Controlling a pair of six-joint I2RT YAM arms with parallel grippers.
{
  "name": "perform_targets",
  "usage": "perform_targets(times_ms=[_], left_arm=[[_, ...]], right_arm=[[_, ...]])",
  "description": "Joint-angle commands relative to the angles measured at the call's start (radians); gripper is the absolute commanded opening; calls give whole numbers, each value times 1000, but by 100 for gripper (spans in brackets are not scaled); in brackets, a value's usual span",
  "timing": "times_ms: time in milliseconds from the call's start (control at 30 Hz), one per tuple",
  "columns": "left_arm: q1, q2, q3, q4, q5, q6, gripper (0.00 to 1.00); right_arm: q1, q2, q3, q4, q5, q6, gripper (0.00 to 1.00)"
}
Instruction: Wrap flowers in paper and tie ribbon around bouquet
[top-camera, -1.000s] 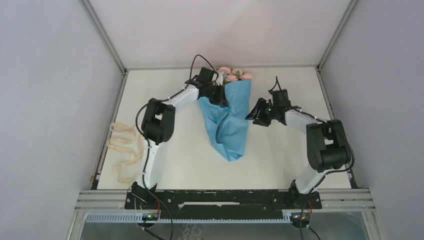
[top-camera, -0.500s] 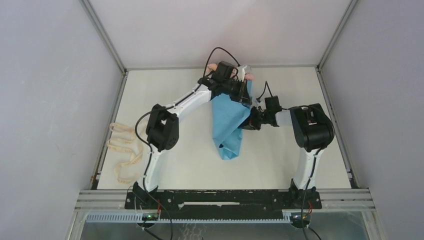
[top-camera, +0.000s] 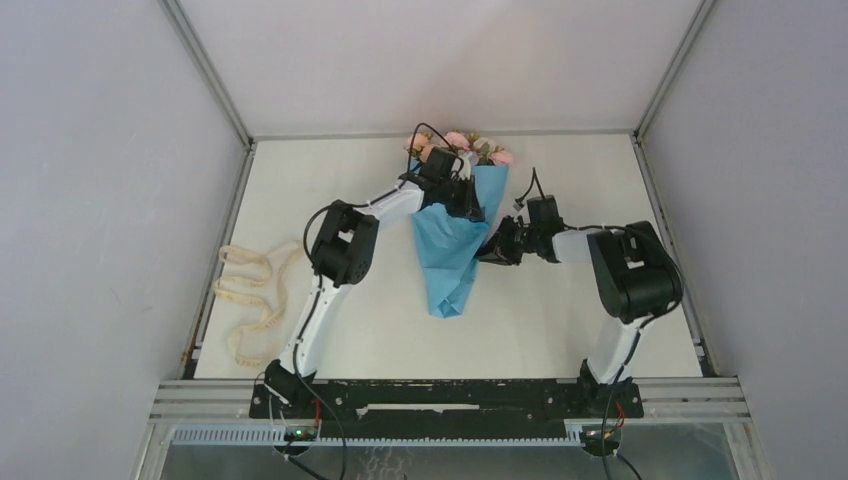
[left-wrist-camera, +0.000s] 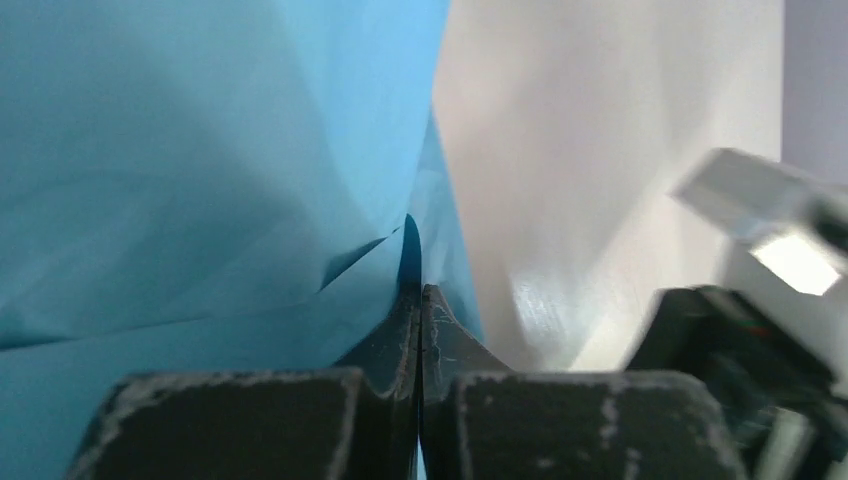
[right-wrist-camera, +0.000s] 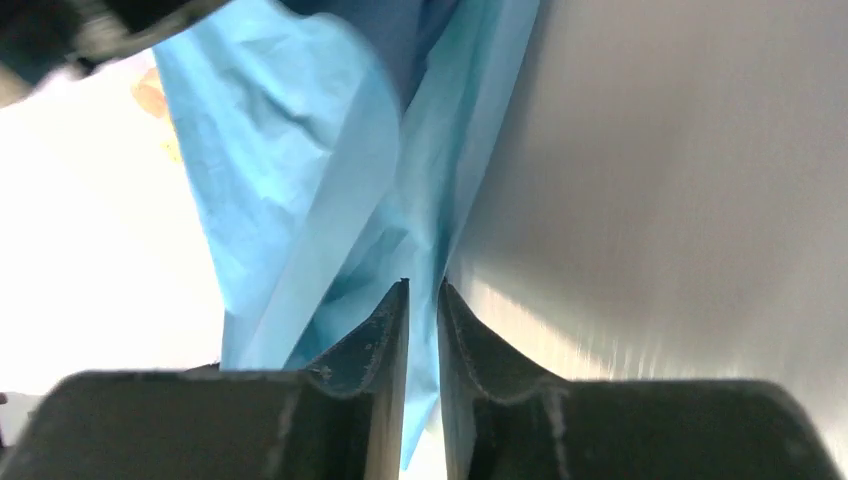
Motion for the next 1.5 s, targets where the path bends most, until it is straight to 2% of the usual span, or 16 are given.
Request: perform_targets(times_ms=[0, 133, 300, 533, 633, 833, 900, 933, 1000, 1033, 1067, 1100, 1200, 1267, 1367, 1467], left_arm=[[-8, -13, 35, 35, -18, 6, 0], [-10, -13, 25, 29, -32, 27, 0], [-10, -16, 22, 24, -35, 33, 0], [-9, -28, 23, 21, -46, 42, 0], [-9, -30, 27, 18, -50, 45, 0], [-10, -31, 40, 16, -52, 47, 0], [-10, -32, 46, 13, -55, 52, 0], [-10, -35, 49, 11, -59, 57, 0], [-11, -41, 56, 0, -63, 67, 0], [-10, -48, 67, -13, -64, 77, 0], [-9, -55, 87, -35, -62, 93, 1], [-10, -66, 128, -69, -56, 117, 6], [-10, -139, 201, -193, -26, 226, 35], [-17, -229, 180, -269, -35, 334, 47], [-52, -385, 44, -388, -110, 577, 46], [-116, -504, -159, -433, -244, 740, 26]], right_arm=[[0, -168, -18, -154, 159, -24, 27], [-30, -304, -39, -301, 272, -100, 36], [-59, -346, 23, -304, 250, -174, 57], [-51, -145, 226, -314, 185, -141, 63], [-34, -72, 259, -309, 133, -147, 63], [11, -1, 294, -380, 160, -206, 64], [14, 17, 294, -371, 121, -206, 57], [14, 23, 294, -369, 109, -206, 45], [13, 26, 294, -368, 99, -207, 13], [11, 25, 294, -367, 101, -211, 2], [6, 21, 294, -373, 108, -214, 0], [1, 14, 289, -374, 117, -218, 0], [-21, 6, 270, -366, 131, -222, 0], [-30, 7, 260, -349, 121, -225, 0], [-32, 4, 238, -318, 107, -213, 0], [-33, 1, 226, -284, 91, -196, 0]])
